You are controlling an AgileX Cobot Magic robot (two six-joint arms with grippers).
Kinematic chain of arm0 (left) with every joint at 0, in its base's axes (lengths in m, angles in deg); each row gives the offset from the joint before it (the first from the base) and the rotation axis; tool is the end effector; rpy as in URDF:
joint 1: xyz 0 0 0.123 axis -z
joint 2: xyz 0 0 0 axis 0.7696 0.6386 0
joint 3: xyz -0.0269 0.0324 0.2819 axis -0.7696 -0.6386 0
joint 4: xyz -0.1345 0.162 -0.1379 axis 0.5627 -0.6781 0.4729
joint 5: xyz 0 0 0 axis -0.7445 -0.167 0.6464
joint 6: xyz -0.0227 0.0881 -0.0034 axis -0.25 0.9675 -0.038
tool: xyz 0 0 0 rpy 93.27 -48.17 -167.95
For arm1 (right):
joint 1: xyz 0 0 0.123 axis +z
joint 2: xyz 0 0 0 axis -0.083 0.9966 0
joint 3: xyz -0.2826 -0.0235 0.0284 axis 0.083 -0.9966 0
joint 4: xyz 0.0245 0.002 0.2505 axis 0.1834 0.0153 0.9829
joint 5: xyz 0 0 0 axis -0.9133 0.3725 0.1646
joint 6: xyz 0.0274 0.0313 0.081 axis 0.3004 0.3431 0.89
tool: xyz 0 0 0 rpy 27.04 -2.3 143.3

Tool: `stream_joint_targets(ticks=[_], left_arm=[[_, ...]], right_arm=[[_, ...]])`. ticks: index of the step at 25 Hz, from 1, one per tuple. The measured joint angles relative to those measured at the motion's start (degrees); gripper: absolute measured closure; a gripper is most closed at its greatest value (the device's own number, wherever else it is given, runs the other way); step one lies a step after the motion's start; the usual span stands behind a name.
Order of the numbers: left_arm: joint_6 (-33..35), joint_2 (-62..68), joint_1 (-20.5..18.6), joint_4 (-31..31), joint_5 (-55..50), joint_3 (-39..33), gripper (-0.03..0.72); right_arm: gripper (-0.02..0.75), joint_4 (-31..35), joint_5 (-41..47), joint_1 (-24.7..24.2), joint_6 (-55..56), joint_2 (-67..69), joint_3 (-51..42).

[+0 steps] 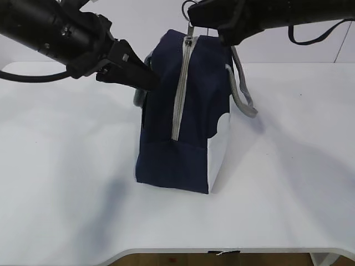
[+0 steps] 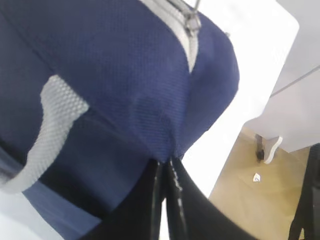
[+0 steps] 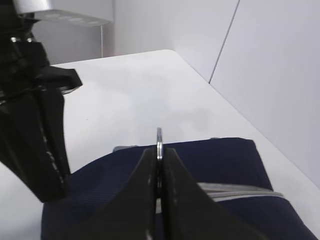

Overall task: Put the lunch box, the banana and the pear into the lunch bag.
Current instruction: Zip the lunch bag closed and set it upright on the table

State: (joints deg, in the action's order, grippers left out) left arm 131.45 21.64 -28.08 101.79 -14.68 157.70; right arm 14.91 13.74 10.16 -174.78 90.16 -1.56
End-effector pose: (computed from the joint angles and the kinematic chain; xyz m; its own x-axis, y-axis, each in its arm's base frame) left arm 0.3091 -0.1880 0.2990 -0.6236 0.3621 -0.6928 0.7493 0.5297 -0.3976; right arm 0.3251 0.1389 0.3482 -0.0007 -0.3632 -0.9317 -0.7911 0.5701 -0.2216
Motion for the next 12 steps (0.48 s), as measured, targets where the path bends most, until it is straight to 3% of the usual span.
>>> stream_joint_targets(ticks=[12], left_arm=[[-0.7, -1.2, 0.0, -1.7, -2.6, 0.0, 0.697]], right_arm=[[0.732, 2.6, -1.1, 0.1, 4.1, 3.7, 2.5]])
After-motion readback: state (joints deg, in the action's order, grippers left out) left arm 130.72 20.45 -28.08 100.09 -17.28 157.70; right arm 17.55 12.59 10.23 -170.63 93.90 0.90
